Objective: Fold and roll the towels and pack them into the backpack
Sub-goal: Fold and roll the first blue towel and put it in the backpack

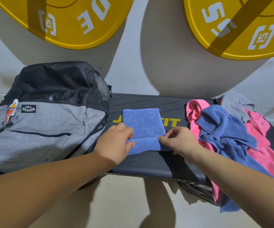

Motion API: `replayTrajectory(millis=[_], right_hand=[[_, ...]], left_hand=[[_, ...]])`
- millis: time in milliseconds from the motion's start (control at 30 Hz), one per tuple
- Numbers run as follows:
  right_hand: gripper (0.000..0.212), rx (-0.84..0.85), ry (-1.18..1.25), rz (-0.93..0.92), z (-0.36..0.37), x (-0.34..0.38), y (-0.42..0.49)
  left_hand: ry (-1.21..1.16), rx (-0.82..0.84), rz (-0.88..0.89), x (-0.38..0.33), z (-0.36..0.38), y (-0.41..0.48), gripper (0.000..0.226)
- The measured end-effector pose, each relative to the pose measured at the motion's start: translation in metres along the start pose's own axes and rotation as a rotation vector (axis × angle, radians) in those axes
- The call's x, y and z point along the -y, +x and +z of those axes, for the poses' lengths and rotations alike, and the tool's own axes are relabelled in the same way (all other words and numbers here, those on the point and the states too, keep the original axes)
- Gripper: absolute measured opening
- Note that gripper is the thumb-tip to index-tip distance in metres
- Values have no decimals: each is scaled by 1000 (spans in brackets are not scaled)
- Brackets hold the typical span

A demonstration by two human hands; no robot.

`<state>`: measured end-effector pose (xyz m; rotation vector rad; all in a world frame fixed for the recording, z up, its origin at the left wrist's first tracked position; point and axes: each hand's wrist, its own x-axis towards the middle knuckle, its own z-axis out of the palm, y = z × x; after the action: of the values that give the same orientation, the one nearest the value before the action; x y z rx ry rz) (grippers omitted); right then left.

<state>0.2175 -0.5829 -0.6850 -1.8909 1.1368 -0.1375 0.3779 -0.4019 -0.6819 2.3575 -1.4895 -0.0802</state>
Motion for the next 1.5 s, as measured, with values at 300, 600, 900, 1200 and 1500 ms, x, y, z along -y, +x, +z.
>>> replayTrajectory(millis=[300, 600, 900, 1200, 1500], right_hand=[[33, -241, -684, -840, 5, -8, -3], [33, 33, -471, -575, -7, -4, -4], [40, 160, -180, -7, -4, 20, 10], [37, 15, -354, -43, 2, 28, 31], [38, -3, -636, -743, 7, 4, 3]], left_hand=[[209, 246, 159, -5, 6, -3, 37], [-74, 220, -48, 2, 2, -2, 33], [-333, 214, -432, 7, 4, 20, 32], [146, 66, 238, 12, 7, 14, 19], [17, 219, 81, 15, -1, 17, 45]])
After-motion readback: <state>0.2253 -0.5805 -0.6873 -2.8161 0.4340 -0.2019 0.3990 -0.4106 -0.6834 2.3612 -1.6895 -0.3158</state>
